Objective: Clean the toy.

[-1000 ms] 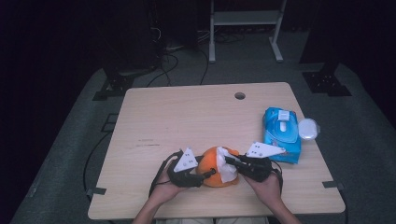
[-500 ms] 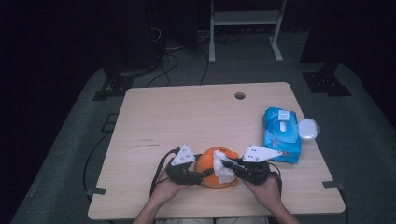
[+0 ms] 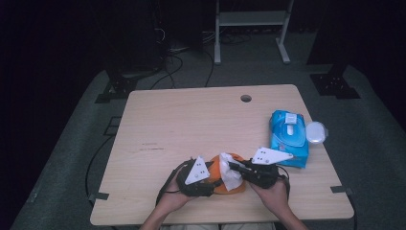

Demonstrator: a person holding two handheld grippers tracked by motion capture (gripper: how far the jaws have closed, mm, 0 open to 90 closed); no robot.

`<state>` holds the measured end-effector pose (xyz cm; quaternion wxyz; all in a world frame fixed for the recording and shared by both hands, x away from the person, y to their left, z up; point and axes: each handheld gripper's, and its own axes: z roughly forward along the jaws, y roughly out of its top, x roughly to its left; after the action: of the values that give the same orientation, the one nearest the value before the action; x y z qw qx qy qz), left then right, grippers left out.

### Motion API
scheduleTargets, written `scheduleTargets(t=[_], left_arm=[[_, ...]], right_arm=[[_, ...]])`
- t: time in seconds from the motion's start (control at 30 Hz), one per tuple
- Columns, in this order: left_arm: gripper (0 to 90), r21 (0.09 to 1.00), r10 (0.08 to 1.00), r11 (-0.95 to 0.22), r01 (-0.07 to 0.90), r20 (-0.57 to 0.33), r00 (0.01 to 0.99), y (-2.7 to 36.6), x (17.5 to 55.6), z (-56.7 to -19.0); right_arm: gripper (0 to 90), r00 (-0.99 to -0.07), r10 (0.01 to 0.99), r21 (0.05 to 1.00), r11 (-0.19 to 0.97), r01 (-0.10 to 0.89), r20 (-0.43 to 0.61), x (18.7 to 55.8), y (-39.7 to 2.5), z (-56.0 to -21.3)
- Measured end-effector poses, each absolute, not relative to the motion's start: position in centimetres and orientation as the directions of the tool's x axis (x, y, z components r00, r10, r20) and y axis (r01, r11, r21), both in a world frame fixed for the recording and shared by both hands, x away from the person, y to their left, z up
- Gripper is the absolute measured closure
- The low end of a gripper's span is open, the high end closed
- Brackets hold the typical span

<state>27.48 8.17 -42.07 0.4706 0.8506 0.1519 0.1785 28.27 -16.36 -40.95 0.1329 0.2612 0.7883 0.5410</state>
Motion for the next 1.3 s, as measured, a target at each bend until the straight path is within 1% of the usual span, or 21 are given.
scheduleTargets(t=[0.03, 0.07, 0.13, 0.17, 0.2, 0.23, 0.27, 0.33, 0.4, 0.47, 0.57, 0.6, 0.7, 0.73, 0.77, 0.83, 0.93, 0.97, 1.0, 1.07, 1.3], left_arm=[[34.4, 0.864, 0.441, -0.492, 0.109, 0.139, 0.887, 8.3, 27.7, -42.1], [27.9, 0.876, 0.462, -0.463, 0.135, 0.109, 0.880, 8.5, 27.9, -42.1], [19.3, 0.876, 0.494, -0.433, 0.212, 0.034, 0.869, 8.8, 28.6, -42.1], [18.5, 0.874, 0.493, -0.423, 0.240, 0.000, 0.870, 8.9, 28.8, -42.2], [19.0, 0.870, 0.490, -0.411, 0.273, -0.042, 0.871, 9.0, 29.1, -42.5], [23.0, 0.869, 0.490, -0.411, 0.277, -0.045, 0.870, 9.1, 29.1, -42.6], [27.9, 0.870, 0.490, -0.412, 0.270, -0.038, 0.871, 9.1, 29.0, -42.7], [35.8, 0.871, 0.471, -0.445, 0.208, 0.030, 0.882, 8.8, 28.6, -42.5], [38.7, 0.868, 0.445, -0.474, 0.147, 0.092, 0.891, 8.4, 27.9, -42.3], [39.4, 0.861, 0.423, -0.499, 0.104, 0.136, 0.896, 8.1, 27.4, -42.2], [38.8, 0.867, 0.414, -0.487, 0.105, 0.123, 0.902, 8.1, 27.4, -42.2], [36.5, 0.870, 0.416, -0.480, 0.115, 0.110, 0.903, 8.3, 27.5, -42.2], [20.7, 0.874, 0.468, -0.436, 0.215, 0.016, 0.884, 8.6, 28.4, -42.2], [18.1, 0.869, 0.472, -0.428, 0.248, -0.019, 0.881, 8.7, 28.7, -42.4], [18.0, 0.864, 0.475, -0.423, 0.274, -0.046, 0.879, 8.8, 28.9, -42.5], [26.3, 0.864, 0.477, -0.422, 0.274, -0.046, 0.878, 8.8, 28.9, -42.7], [35.2, 0.863, 0.463, -0.459, 0.211, 0.030, 0.886, 8.5, 28.3, -42.5], [36.8, 0.864, 0.450, -0.472, 0.178, 0.062, 0.891, 8.3, 28.0, -42.5], [38.0, 0.861, 0.440, -0.485, 0.156, 0.086, 0.894, 8.2, 27.8, -42.4], [39.1, 0.858, 0.428, -0.498, 0.125, 0.117, 0.896, 8.0, 27.5, -42.3], [39.6, 0.865, 0.417, -0.489, 0.117, 0.114, 0.902, 7.9, 27.5, -42.4]], right_arm=[[84.8, -0.825, 0.560, 0.920, 0.284, 0.271, 0.070, 28.4, -16.5, -41.1], [84.8, -0.820, 0.569, 0.916, 0.292, 0.275, 0.065, 28.5, -16.8, -41.4], [84.8, -0.813, 0.578, 0.913, 0.289, 0.289, 0.074, 28.6, -17.0, -41.7], [84.8, -0.812, 0.577, 0.912, 0.283, 0.295, 0.084, 28.6, -17.0, -41.8], [84.9, -0.813, 0.576, 0.913, 0.282, 0.295, 0.085, 28.6, -17.0, -41.7], [84.9, -0.817, 0.571, 0.913, 0.286, 0.290, 0.080, 28.5, -16.7, -41.6], [84.8, -0.823, 0.563, 0.915, 0.288, 0.283, 0.077, 28.2, -16.4, -41.5], [84.8, -0.842, 0.536, 0.920, 0.295, 0.259, 0.065, 27.6, -15.5, -41.1], [84.8, -0.853, 0.520, 0.924, 0.298, 0.240, 0.053, 27.3, -15.0, -40.8], [84.8, -0.852, 0.521, 0.927, 0.299, 0.226, 0.039, 27.3, -15.0, -40.3], [84.8, -0.832, 0.552, 0.928, 0.277, 0.249, 0.059, 28.0, -16.2, -40.3], [84.8, -0.826, 0.560, 0.925, 0.274, 0.262, 0.069, 28.2, -16.7, -40.5], [84.9, -0.819, 0.571, 0.919, 0.295, 0.262, 0.050, 28.1, -17.2, -41.0], [84.9, -0.820, 0.570, 0.917, 0.301, 0.263, 0.049, 28.0, -17.1, -41.1], [84.9, -0.823, 0.566, 0.918, 0.298, 0.263, 0.053, 28.0, -17.0, -41.1], [84.8, -0.829, 0.558, 0.916, 0.307, 0.257, 0.045, 27.8, -16.5, -41.1], [84.8, -0.848, 0.530, 0.918, 0.320, 0.233, 0.031, 27.1, -15.3, -40.8], [84.7, -0.853, 0.522, 0.919, 0.326, 0.223, 0.022, 26.9, -15.0, -40.7], [84.8, -0.862, 0.506, 0.921, 0.332, 0.202, 0.006, 26.8, -14.6, -40.6], [84.8, -0.864, 0.504, 0.922, 0.332, 0.199, 0.005, 26.8, -14.5, -40.2], [84.8, -0.820, 0.569, 0.924, 0.284, 0.258, 0.054, 28.3, -17.0, -40.4]])
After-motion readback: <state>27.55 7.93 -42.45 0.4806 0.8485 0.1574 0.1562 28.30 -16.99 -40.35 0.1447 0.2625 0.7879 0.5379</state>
